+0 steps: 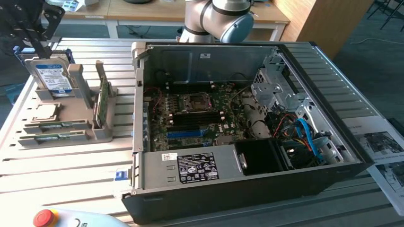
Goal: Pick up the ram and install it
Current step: 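Reach for the ram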
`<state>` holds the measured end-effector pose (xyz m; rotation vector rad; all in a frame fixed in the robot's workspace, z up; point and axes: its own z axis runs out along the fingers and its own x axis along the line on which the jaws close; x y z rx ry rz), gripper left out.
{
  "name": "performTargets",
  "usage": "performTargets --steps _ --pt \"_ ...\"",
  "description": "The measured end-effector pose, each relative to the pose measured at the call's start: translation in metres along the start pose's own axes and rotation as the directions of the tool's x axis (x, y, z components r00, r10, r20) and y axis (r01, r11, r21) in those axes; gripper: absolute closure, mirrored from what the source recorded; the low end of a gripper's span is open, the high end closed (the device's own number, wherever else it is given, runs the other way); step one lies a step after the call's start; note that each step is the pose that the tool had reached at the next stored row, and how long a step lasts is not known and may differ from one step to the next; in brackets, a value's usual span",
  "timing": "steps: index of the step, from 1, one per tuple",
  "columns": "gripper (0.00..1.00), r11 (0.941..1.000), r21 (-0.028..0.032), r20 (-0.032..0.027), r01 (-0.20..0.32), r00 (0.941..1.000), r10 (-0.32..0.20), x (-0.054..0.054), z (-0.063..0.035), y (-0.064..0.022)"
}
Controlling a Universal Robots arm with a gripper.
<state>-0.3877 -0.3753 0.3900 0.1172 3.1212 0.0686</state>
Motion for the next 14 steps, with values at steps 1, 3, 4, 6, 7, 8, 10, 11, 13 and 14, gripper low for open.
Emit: performTargets --steps 1,3,4,6,7,8,10,11,13,14 --pt "0.90 1.0000 0.0000 0.0000 0.000 1.0000 0.000 0.003 0.0000 0.0001" --pt "0.90 1.0000 0.0000 -0.0001 0.000 1.0000 0.000 0.008 0.0000 0.0003" --pt "0.90 1.0000 0.0000 -0.0002 0.000 1.0000 0.000 0.011 0.0000 0.0004" --pt "0.90 1.0000 0.0001 -0.0003 0.000 1.0000 0.000 0.016 0.0000 0.0006" --pt "0.90 1.0000 0.0001 -0.0003 0.000 1.0000 0.000 0.019 0.0000 0.0007" --pt "0.90 1.0000 0.0000 -0.0004 0.000 1.0000 0.000 0.021 0.0000 0.0007" --pt "0.90 1.0000 0.0000 -0.0004 0.000 1.0000 0.000 0.026 0.0000 0.0007" --pt "0.90 1.0000 0.0000 -0.0006 0.000 1.0000 0.000 0.028 0.0000 0.0007" --pt "0.90 1.0000 0.0001 -0.0008 0.000 1.0000 0.000 0.031 -0.0001 0.0005" --pt "0.90 1.0000 0.0001 -0.0007 0.000 1.0000 0.000 0.031 -0.0001 0.0004"
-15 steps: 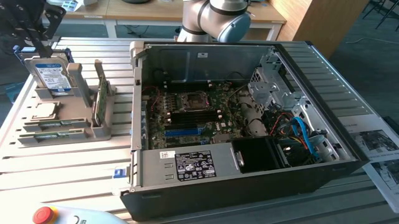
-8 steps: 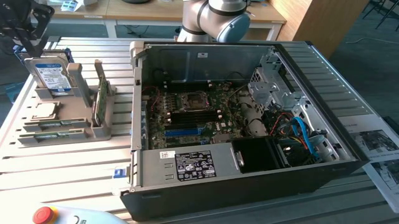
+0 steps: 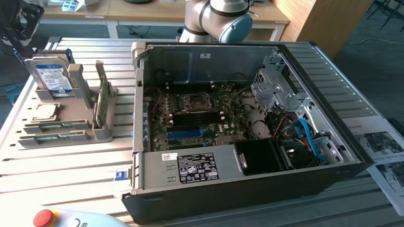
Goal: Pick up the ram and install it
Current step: 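Reach for the ram, then pick up the ram and move it above insertion slot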
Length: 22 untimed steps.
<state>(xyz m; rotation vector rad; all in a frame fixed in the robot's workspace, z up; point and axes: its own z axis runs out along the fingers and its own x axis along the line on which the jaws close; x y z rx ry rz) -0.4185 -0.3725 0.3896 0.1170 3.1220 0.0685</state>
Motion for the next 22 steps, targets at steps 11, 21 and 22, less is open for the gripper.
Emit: performTargets --steps 11,21,22 --pt "0.90 1.0000 -0.0001 0.0001 0.000 1.0000 0.000 0.0085 -0.0001 -0.0002" --pt "0.90 1.0000 0.0000 0.0000 0.000 1.0000 0.000 0.0091 -0.0001 -0.0002" --pt "0.90 1.0000 0.0000 0.0000 0.000 1.0000 0.000 0.0091 -0.0001 -0.0002"
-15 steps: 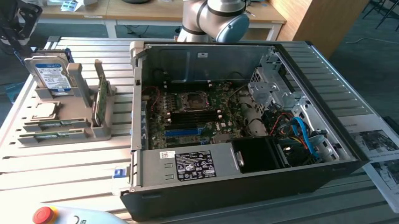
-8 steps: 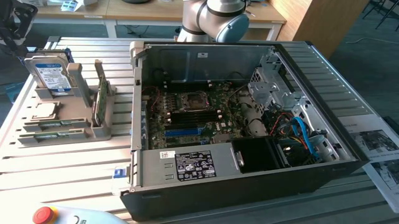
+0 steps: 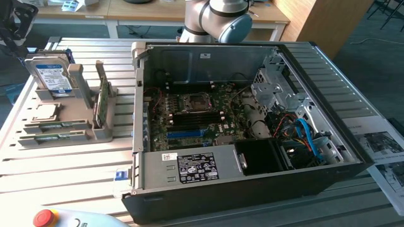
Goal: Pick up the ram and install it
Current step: 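Pick up the ram and move it above insertion slot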
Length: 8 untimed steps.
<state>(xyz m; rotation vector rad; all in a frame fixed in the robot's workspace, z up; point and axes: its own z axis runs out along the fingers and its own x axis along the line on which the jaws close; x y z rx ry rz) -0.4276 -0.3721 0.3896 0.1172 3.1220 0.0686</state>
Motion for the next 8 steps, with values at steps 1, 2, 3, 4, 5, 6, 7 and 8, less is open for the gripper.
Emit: performTargets --steps 1,2,3,4,5,6,7,8 --pt "0.90 1.0000 0.0001 0.0000 0.000 1.0000 0.000 0.0000 0.0000 0.0000" --pt "0.90 1.0000 0.0001 0.0000 0.001 1.0000 -0.001 0.0000 0.0000 0.0000" --pt "0.90 1.0000 0.0001 -0.0001 0.002 1.0000 -0.002 0.0000 0.0000 0.0000" --pt "0.90 1.0000 0.0002 -0.0001 0.003 1.0000 -0.003 0.0000 0.0000 0.0000" --pt "0.90 1.0000 0.0001 -0.0003 0.006 1.0000 -0.006 0.0000 0.0000 0.0000" --pt "0.90 0.9999 -0.0001 -0.0005 0.012 0.9999 -0.012 0.0000 0.0000 0.0000" --pt "0.90 0.9998 -0.0002 -0.0009 0.019 0.9998 -0.019 0.0001 0.0000 0.0000" --pt "0.90 0.9996 -0.0003 -0.0012 0.027 0.9996 -0.027 0.0001 -0.0001 0.0000"
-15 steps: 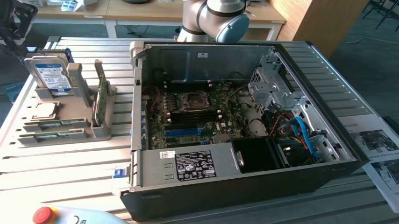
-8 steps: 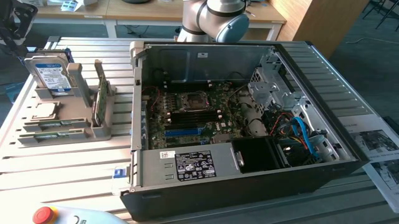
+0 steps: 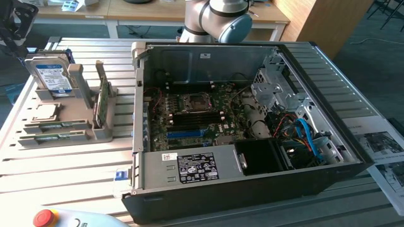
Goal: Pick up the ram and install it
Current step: 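Pick up the ram and move it above insertion slot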
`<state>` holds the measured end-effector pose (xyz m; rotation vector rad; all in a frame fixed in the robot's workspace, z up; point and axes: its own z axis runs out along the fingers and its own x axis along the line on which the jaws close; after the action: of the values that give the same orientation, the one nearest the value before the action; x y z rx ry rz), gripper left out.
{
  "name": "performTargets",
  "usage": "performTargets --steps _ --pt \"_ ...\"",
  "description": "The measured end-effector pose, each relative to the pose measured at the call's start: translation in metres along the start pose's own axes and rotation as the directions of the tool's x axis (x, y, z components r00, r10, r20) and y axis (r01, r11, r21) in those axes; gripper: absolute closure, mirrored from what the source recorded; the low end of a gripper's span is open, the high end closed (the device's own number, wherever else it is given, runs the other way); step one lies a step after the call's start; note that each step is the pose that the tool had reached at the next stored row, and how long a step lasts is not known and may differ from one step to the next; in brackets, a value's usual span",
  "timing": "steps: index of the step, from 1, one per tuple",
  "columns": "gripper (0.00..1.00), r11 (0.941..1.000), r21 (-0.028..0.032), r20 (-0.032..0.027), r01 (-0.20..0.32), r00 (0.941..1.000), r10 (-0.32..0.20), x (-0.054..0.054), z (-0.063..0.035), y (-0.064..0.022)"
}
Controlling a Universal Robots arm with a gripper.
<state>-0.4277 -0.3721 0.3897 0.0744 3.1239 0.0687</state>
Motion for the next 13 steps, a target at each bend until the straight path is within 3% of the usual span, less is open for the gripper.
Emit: performTargets --steps 6,13 --pt "0.90 0.9978 -0.0011 -0.0029 0.066 0.9978 -0.066 -0.0001 0.0000 -0.0001" --pt "0.90 0.9894 -0.0030 -0.0062 0.145 0.9893 -0.145 -0.0001 0.0000 -0.0001"
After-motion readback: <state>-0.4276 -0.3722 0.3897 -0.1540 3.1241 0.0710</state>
